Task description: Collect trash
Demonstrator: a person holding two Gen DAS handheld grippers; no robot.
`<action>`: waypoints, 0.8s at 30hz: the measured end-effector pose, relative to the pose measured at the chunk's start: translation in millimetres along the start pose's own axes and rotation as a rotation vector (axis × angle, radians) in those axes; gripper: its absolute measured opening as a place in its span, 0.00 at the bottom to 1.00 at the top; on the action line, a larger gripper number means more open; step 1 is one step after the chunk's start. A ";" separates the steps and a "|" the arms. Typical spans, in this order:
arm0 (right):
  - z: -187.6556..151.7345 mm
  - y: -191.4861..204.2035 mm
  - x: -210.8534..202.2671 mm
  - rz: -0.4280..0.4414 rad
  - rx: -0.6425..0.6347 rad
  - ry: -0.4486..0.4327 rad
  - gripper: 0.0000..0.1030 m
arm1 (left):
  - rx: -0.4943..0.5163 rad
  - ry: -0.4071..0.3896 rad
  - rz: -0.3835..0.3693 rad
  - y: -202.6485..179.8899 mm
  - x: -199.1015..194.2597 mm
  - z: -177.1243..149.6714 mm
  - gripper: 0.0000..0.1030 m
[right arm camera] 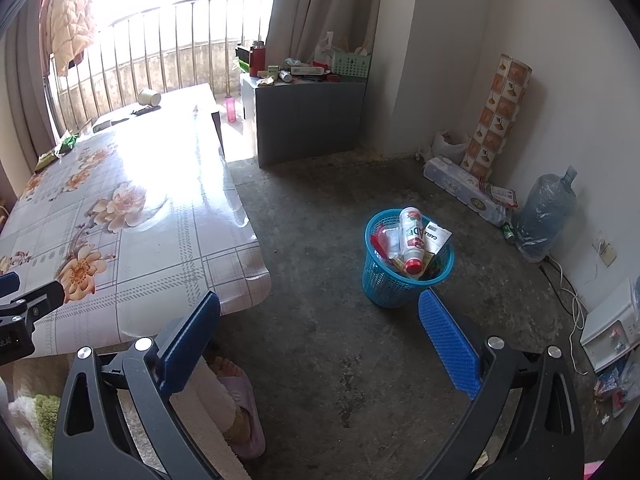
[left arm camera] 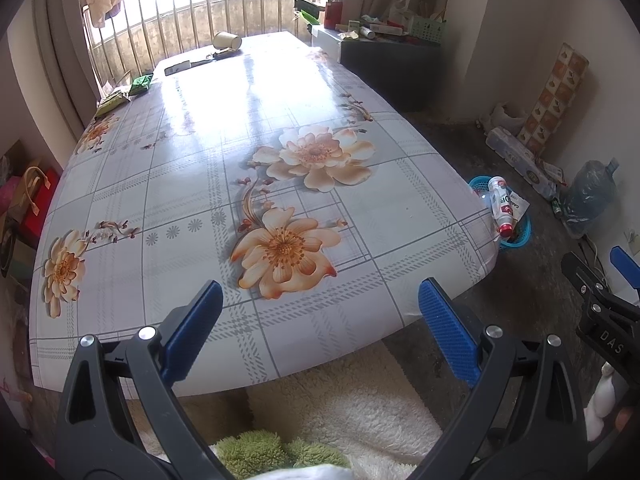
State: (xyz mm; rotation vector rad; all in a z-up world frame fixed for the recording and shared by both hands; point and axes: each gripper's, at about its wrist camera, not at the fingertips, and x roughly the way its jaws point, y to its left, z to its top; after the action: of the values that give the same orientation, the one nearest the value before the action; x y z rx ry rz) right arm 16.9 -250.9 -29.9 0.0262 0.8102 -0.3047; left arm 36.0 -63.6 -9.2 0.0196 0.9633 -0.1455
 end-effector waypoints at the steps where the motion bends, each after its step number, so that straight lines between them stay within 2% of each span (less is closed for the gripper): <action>1: 0.2 0.7 0.1 0.000 0.000 0.000 0.94 | 0.000 -0.001 -0.001 0.2 0.1 -0.1 0.92; 24: -4.7 4.5 2.1 0.006 0.014 0.005 0.94 | 0.008 0.014 -0.006 0.0 3.1 -2.3 0.92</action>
State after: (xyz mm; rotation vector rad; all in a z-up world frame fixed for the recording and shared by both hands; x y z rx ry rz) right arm 16.3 -246.5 -35.1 0.0430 0.8130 -0.3048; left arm 35.8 -63.8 -13.1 0.0255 0.9764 -0.1547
